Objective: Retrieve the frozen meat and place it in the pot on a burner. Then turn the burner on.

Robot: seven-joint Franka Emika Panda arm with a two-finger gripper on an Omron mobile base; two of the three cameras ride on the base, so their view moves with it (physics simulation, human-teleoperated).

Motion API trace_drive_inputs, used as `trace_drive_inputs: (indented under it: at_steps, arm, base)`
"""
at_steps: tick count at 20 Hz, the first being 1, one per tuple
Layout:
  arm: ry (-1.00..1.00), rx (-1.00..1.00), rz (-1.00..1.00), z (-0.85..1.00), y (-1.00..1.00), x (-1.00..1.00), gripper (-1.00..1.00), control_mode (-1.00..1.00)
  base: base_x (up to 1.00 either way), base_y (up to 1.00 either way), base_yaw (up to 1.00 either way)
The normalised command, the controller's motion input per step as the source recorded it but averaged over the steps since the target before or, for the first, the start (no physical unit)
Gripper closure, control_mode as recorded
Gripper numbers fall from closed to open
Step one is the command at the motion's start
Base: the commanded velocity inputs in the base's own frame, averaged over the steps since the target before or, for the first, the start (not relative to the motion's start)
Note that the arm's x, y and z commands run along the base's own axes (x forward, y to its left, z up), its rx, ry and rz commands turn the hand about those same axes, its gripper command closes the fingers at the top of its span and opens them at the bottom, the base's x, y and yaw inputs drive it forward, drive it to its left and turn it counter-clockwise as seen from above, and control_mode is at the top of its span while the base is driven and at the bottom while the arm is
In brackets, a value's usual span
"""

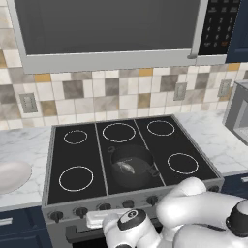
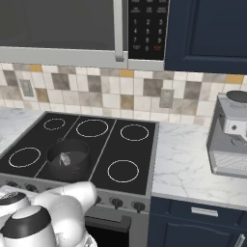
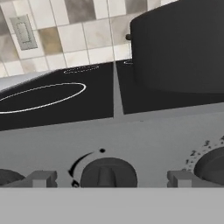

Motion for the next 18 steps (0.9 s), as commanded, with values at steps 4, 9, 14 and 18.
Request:
trace_drive_inputs:
  at_steps: [4, 9, 14, 18]
  arm:
    - [0.0, 0.0, 0.0, -0.23, 0.0, 0.16, -1.0, -1.0]
    - [0.0, 0.0, 0.0, -0.23, 0.0, 0.04, -1.0, -1.0]
    - [-0.02, 0.0, 0.0, -0.19, 0.0, 0.0, -1.0, -1.0]
    - [-0.01, 0.0, 0.0, -0.11, 0.0, 0.01, -1.0, -1.0]
  base:
    - [0.0, 0.0, 0.0]
    - [0.0, 0.0, 0.0]
    - [0.0, 0.0, 0.0]
    - [0.0, 0.0, 0.0]
